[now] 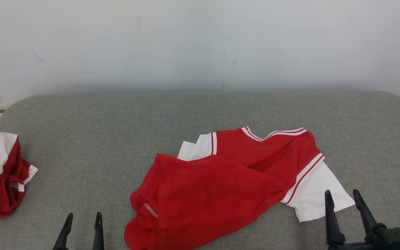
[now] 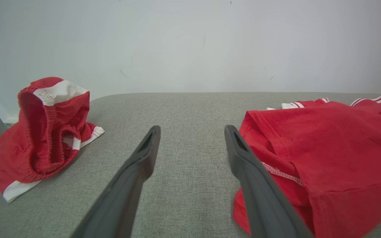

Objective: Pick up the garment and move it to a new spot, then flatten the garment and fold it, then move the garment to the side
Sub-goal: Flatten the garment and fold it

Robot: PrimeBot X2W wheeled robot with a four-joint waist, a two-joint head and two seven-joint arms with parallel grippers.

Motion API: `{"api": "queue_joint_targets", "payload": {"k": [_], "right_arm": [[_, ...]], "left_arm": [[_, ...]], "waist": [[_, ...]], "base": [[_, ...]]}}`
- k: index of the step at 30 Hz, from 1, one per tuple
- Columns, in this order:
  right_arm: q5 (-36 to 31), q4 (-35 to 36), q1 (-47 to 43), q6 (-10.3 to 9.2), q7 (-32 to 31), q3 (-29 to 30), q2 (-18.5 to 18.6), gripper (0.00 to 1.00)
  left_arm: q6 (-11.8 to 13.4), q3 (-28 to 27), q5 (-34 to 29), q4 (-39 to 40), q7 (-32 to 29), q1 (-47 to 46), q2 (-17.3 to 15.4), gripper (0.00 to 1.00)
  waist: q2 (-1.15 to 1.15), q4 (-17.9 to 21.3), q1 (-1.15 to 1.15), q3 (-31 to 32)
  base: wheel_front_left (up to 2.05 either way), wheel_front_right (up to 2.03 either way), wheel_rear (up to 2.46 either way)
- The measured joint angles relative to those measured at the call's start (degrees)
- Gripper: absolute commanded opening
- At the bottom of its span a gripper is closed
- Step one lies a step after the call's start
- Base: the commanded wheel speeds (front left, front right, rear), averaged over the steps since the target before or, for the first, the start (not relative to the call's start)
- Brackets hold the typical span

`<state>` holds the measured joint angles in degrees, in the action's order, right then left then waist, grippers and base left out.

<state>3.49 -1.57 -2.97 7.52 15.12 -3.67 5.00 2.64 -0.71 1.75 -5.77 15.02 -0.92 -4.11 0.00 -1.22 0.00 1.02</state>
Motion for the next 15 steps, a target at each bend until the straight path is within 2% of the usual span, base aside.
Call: {"api": "queue_joint_targets", "payload": {"k": [15], "right_arm": [[0.0,-0.1,0.1,0.0,0.0,0.0,0.1,1.0]], "left_arm": [[0.1,0.2,0.0,0.0,0.0,0.0,0.0,1.0]], "waist": [[0.0,0.2,0.0,0.0]], "base": [[0.0,0.0,0.0]]}}
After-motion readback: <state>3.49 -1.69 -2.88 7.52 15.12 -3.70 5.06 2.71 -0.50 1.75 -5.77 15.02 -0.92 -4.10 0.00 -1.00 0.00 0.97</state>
